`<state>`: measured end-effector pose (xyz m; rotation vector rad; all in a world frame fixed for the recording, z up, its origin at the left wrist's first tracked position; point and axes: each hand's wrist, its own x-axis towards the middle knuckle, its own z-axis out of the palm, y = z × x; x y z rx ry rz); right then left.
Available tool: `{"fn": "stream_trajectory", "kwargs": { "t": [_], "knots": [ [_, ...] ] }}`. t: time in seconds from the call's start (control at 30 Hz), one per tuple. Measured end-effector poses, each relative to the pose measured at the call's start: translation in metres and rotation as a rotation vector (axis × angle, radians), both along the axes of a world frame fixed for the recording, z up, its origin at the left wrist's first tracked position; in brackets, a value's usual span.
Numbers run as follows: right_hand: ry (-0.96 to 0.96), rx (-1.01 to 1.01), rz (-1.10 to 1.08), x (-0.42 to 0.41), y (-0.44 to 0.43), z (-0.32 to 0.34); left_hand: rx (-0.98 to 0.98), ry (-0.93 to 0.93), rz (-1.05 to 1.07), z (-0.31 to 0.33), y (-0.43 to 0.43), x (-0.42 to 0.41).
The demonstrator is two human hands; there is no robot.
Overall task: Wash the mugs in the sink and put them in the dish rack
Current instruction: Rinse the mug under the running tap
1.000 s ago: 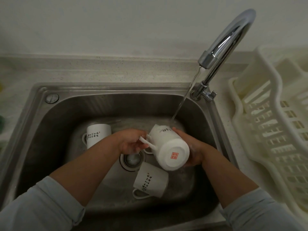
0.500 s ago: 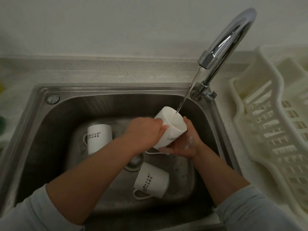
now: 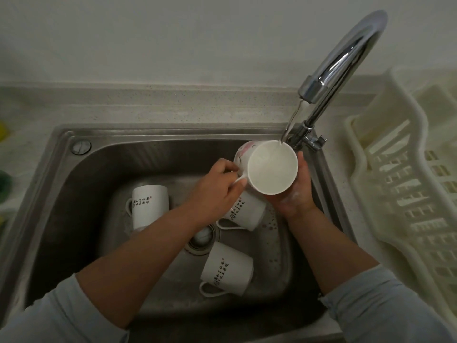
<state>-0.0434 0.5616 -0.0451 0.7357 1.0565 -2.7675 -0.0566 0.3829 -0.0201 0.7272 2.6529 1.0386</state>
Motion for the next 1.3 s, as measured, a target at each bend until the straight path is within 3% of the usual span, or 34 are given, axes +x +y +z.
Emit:
{"fn": "stream_trajectory", "kwargs": {
  "t": [0.2,0.3,0.4,0.53,0.77,1.0,1.3],
  "knots": [
    [0.084,0.277,0.040,0.004,0.014,0.008,0.221,-0.164,0.022,-0.019,0.007,0.001],
    [0.031,0.376,0.024,0.010,0.022,0.008,0.354,-0.293,0.060,-0.027,0.013,0.004],
    [-0.023,0.468,0.012,0.016,0.028,0.008,0.552,-0.552,0.102,-0.028,0.022,0.010],
    [-0.136,0.606,-0.017,0.025,0.029,0.009,0.598,-0.714,0.119,-0.032,0.031,0.018],
    [-0.412,0.713,0.188,0.042,0.032,0.006,0.417,-0.830,0.127,-0.035,0.027,0.025],
    [-0.526,0.405,0.457,0.053,0.012,-0.017,0.173,-0.734,0.166,-0.028,-0.002,0.019],
    [-0.492,0.182,0.494,0.038,-0.014,-0.023,-0.216,-0.422,0.111,0.010,-0.016,0.006]
  ]
}}
